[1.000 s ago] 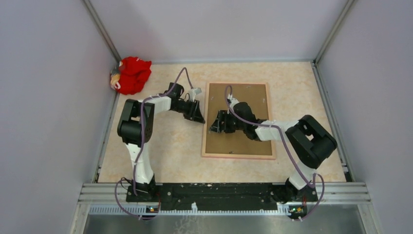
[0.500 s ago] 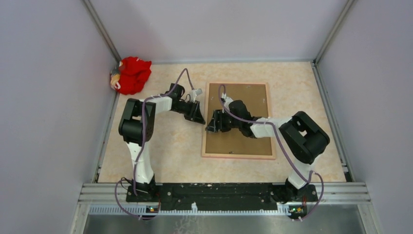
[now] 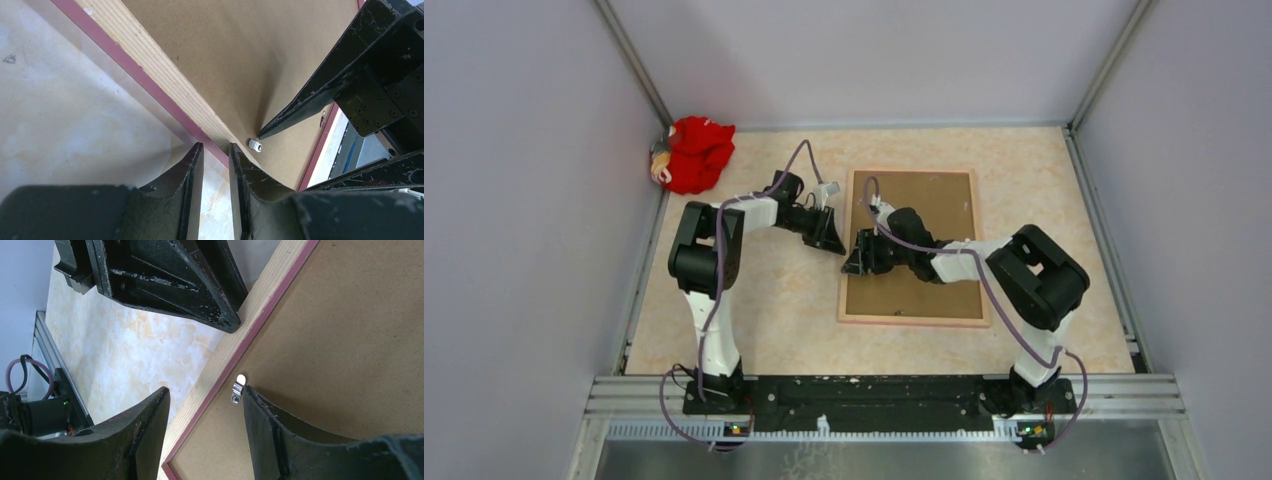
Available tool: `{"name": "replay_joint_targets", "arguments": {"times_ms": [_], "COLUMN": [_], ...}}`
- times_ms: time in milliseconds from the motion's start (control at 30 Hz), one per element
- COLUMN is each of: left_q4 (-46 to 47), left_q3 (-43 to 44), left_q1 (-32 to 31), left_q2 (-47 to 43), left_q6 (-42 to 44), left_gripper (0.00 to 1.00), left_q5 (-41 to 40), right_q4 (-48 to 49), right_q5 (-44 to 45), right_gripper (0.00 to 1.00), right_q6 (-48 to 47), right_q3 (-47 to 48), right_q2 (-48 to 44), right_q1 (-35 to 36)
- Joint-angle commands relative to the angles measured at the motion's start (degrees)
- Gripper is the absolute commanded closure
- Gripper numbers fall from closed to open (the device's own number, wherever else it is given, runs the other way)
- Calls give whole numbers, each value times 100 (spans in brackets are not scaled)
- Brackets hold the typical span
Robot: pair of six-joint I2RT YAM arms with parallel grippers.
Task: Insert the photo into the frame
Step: Install the photo frame at the center of the board.
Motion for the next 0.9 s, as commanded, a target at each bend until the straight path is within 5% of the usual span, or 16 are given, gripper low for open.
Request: {"name": "replay_joint_targets", "arguments": {"times_ms": [0, 867], "left_q4": [-84, -296], "left_q3": [132, 249], "left_q1": [-24, -24], "left_q2": [100, 111], "left_q6": [134, 272], "left_gripper": [69, 70], "left_q5": [-123, -164], "right_q4": [127, 137], "right_q5": [-174, -709], "right_gripper": [45, 50], "right_q6": [-93, -147], "right_q3": [223, 494], "right_q2": [140, 491], "right_q1": [112, 137]}}
